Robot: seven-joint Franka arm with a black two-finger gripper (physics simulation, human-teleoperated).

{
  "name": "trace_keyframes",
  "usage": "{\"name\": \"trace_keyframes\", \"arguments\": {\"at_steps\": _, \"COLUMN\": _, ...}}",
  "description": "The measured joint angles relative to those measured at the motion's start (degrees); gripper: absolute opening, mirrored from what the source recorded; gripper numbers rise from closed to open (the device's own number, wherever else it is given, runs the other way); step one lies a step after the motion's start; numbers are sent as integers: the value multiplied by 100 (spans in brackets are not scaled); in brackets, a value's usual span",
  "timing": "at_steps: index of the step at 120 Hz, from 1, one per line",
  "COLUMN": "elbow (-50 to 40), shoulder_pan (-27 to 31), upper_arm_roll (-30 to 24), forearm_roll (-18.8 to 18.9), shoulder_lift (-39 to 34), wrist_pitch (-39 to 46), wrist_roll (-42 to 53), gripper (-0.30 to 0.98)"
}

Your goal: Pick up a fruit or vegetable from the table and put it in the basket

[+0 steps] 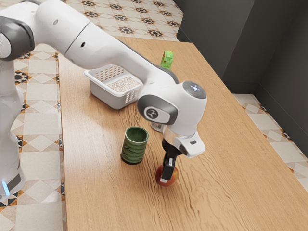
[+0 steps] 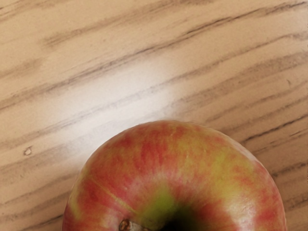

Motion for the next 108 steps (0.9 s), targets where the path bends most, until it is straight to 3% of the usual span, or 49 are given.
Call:
{"name": "trace_keyframes", "arguments": {"at_steps": 30, "elbow": -19, "shoulder_pan": -138, "upper_arm_roll": -2, "forearm_roll": -49, "shoulder_lift": 98, "wrist_pitch": 139, "wrist_roll": 3, "gripper": 68}}
{"name": "trace_keyframes", "arguments": {"at_steps": 48, "elbow": -29, "shoulder_pan": -68, "upper_arm_roll": -5, "forearm_roll": -88, "shoulder_lift": 108, "wrist_pitch": 183, "wrist_roll": -5, "gripper": 43}}
{"name": "trace_keyframes", "arguments": {"at_steps": 63, "elbow": -19, "shoulder_pan": -39, "upper_arm_roll": -8, "forearm_roll": -67, "shoulder_lift": 56, "wrist_pitch": 189, "wrist_roll": -34, "gripper": 40}}
{"name": "trace_keyframes", "arguments": {"at_steps": 75, "elbow": 92, "shoulder_pan": -74, "upper_arm_roll": 37, "forearm_roll": -54, "shoulder_lift": -266, "wrist_pitch": 119, "wrist_roll": -43, "gripper": 38}}
{"name": "trace_keyframes", "arguments": {"at_steps": 88, "elbow": 506, "shoulder_pan": -345, "upper_arm_roll": 460, "forearm_roll": -22, "shoulder_lift": -790, "wrist_pitch": -257, "wrist_roll": -39, "gripper": 38}}
{"name": "trace_keyframes", "arguments": {"at_steps": 108, "elbow": 1084, "shoulder_pan": 245, "upper_arm_roll": 905, "forearm_roll": 159, "shoulder_lift": -1460, "wrist_pitch": -1150, "wrist_roll": 15, "gripper": 39}}
